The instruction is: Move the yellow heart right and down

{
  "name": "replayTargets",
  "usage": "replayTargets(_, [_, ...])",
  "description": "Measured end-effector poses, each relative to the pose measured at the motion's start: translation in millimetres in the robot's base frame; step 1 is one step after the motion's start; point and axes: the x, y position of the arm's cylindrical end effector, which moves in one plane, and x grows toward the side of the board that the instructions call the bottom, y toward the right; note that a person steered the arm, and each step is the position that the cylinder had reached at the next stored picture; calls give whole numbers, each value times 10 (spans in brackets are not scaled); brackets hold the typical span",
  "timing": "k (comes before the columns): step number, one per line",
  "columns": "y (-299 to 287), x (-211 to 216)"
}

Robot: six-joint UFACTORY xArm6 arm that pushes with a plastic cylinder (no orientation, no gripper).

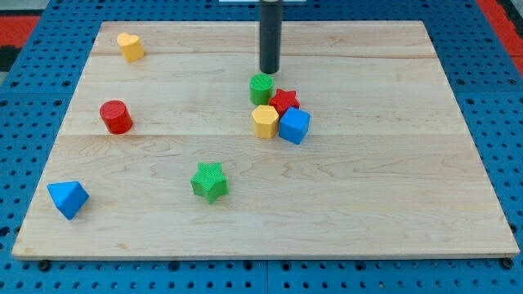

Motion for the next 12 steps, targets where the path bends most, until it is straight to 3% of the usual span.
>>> replayTargets(3, [-92,473])
replayTargets(5, [-392,-534])
replayTargets(6, [-1125,-971])
replayTargets(7, [-1844,-1142])
replayTargets(8, [-2539,-1049])
replayTargets(9, [-2777,-704])
replayTargets(10, [-2463,-401])
replayTargets(12, [-2089,-474])
